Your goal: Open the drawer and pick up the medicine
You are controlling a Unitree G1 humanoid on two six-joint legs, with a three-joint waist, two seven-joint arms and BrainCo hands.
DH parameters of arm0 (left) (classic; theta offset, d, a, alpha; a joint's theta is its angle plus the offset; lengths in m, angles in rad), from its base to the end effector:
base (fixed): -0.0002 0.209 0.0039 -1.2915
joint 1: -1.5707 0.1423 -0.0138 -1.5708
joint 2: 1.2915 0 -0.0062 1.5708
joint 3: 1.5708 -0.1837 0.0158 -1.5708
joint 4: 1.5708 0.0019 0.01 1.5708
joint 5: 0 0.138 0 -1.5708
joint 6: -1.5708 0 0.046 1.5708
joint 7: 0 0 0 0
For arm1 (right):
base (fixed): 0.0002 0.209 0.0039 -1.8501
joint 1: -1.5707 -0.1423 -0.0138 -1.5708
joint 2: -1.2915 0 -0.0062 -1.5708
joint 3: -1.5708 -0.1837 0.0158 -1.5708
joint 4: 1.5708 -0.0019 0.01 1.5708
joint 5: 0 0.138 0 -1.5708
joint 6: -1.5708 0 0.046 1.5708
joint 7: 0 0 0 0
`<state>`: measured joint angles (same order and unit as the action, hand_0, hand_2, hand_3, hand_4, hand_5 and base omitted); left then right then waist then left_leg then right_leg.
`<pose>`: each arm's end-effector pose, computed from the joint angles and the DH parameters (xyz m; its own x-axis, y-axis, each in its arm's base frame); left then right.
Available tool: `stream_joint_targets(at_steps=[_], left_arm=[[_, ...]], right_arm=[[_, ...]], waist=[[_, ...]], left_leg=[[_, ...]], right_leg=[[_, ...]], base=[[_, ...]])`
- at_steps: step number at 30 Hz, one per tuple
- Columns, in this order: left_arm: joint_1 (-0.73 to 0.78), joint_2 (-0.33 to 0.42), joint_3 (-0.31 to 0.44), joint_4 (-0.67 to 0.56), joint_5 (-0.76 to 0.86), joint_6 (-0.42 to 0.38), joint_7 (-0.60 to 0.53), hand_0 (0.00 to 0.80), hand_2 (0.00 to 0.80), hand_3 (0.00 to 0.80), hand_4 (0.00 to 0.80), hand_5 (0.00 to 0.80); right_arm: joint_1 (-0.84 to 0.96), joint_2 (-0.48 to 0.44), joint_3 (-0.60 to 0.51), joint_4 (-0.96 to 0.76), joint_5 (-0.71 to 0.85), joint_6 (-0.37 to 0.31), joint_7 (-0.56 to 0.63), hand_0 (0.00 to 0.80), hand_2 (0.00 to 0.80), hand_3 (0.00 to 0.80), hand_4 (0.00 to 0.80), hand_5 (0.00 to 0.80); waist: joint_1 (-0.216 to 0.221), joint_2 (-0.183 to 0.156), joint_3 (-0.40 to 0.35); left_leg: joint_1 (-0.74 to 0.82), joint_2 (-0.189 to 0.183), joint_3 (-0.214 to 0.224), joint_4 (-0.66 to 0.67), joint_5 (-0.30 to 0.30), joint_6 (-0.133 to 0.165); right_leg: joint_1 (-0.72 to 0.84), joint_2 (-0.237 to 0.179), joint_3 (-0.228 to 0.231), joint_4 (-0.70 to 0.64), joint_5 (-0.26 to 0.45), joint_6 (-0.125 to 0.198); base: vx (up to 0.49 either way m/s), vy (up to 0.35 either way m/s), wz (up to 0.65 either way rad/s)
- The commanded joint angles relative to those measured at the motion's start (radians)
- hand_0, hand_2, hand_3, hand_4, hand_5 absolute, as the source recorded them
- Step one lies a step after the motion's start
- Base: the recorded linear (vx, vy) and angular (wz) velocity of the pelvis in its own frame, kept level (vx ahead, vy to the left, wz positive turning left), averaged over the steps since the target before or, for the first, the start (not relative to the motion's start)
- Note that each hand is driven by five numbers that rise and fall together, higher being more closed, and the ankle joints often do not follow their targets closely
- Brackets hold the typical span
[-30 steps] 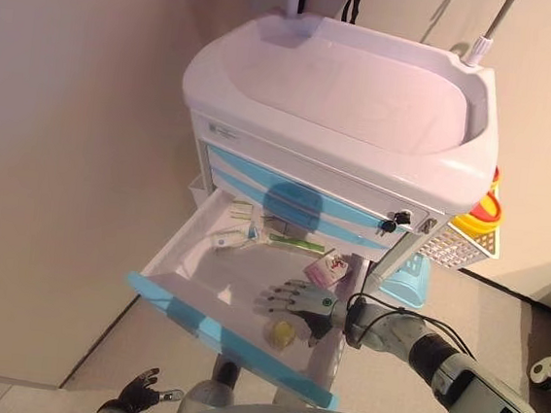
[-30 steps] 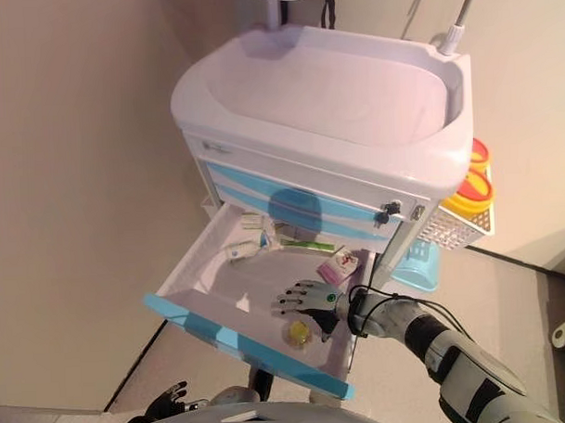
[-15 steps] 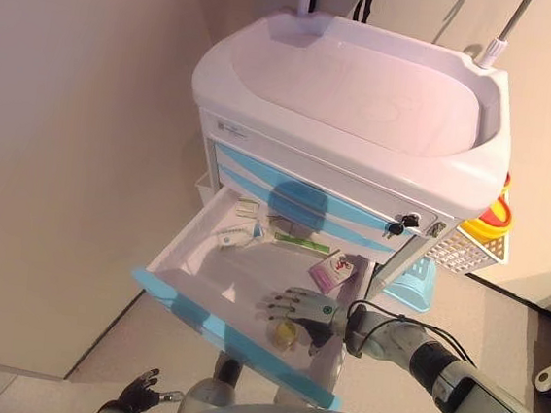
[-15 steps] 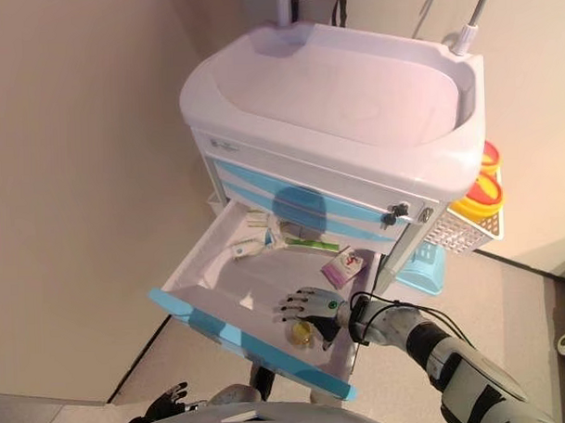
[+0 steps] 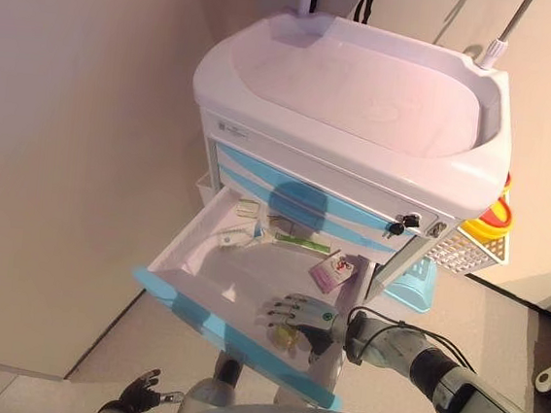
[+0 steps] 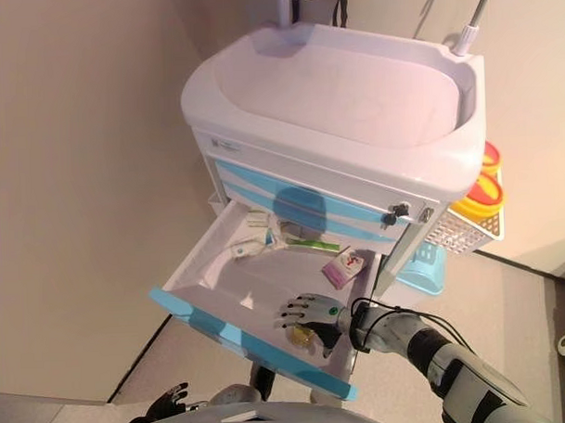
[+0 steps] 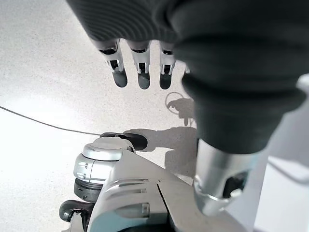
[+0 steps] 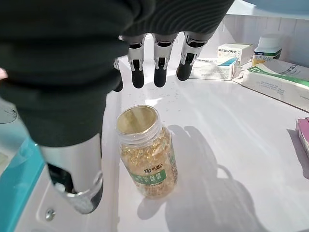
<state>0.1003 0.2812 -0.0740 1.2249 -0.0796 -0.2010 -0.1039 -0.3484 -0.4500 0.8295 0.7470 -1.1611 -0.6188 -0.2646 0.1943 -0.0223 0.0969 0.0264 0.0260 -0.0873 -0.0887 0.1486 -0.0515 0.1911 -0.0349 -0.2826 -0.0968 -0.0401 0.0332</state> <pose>0.0435 0.2441 -0.1120 0.4290 0.1269 -0.8943 0.0415 0.9863 0.1598 0.1935 -0.1546 -0.0420 0.4014 0.7904 -0.4628 -0.3640 -0.3260 -0.8725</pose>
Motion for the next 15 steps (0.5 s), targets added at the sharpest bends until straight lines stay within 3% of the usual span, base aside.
stream_joint_targets(at_steps=[1,15], left_arm=[[-0.053,-0.001,-0.024,0.035,0.011,-0.035,0.001,0.0,0.0,0.0,0.0,0.0],[-0.048,-0.009,-0.034,0.031,-0.002,-0.032,0.003,0.0,0.0,0.0,0.0,0.0]], right_arm=[[-0.024,0.017,0.018,-0.028,0.014,-0.011,-0.056,0.0,0.0,0.0,0.0,0.0],[-0.008,0.024,-0.023,-0.019,0.006,0.05,-0.116,0.0,0.0,0.0,0.0,0.0]], waist=[[0.021,-0.031,0.025],[0.012,-0.022,0.024]], left_leg=[[0.051,-0.09,-0.014,0.001,-0.162,0.036],[0.052,-0.092,-0.011,0.001,-0.162,0.038]], right_leg=[[-0.051,-0.006,-0.012,0.029,0.012,0.029],[-0.053,-0.008,-0.013,0.032,0.012,0.03]], base=[[0.0,0.0,0.0],[0.0,0.0,0.0]])
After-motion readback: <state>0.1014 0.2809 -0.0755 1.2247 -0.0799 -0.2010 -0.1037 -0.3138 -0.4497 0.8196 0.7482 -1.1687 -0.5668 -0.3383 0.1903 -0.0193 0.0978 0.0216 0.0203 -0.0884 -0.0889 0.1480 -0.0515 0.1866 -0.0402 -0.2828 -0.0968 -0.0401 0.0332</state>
